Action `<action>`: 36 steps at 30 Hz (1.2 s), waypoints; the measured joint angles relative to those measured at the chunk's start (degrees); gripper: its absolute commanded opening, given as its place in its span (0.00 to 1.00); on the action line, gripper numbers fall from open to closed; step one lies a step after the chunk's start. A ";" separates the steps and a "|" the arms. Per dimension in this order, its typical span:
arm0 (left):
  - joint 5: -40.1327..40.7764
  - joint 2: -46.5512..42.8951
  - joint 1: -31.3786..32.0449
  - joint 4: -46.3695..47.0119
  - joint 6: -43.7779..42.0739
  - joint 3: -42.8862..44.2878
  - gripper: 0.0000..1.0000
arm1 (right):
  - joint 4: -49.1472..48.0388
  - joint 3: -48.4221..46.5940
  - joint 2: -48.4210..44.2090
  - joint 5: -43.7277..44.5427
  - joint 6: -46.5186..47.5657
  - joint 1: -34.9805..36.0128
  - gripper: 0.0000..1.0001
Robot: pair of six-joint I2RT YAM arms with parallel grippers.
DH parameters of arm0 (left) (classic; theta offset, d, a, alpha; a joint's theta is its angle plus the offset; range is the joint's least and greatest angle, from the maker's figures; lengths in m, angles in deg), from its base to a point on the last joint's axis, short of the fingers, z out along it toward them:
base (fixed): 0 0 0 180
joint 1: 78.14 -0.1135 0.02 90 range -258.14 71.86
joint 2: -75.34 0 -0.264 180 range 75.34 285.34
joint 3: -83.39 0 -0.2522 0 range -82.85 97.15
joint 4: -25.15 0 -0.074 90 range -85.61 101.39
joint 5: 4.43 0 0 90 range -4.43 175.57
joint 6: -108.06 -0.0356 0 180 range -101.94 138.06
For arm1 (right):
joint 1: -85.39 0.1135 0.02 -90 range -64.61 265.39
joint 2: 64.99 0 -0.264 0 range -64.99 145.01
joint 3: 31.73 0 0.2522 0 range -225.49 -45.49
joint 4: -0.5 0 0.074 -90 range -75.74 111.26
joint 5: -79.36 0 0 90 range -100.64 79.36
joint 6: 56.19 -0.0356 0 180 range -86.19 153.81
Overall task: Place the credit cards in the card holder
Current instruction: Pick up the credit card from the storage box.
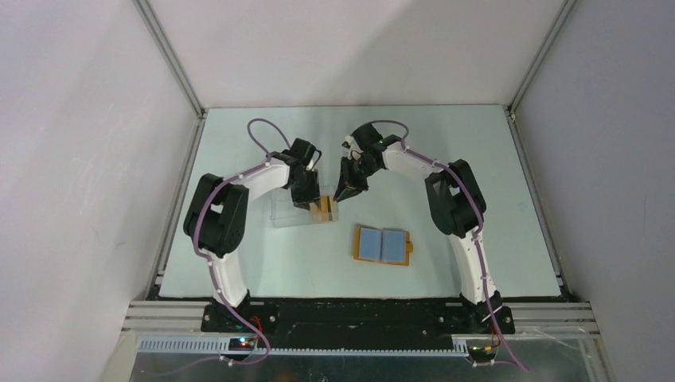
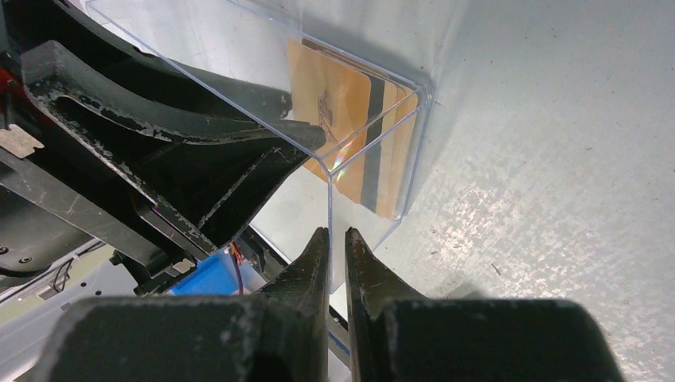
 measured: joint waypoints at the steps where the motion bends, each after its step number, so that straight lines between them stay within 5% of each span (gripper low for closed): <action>1: -0.28 0.04 0.00 -0.02 0.02 0.00 0.41 | 0.00 0.00 0.00 -0.02 0.00 0.00 0.03; 13: -2.75 0.39 0.07 0.07 0.20 0.00 0.25 | -0.07 0.00 0.07 -0.24 0.00 0.00 0.03; 22: -5.27 0.39 1.31 0.90 0.39 0.00 0.23 | -0.09 0.00 0.13 -0.48 0.00 -0.04 0.03; 36: -3.39 -1.60 2.05 1.97 1.57 -1.05 0.38 | -0.11 0.00 0.15 -0.61 0.11 -0.11 0.03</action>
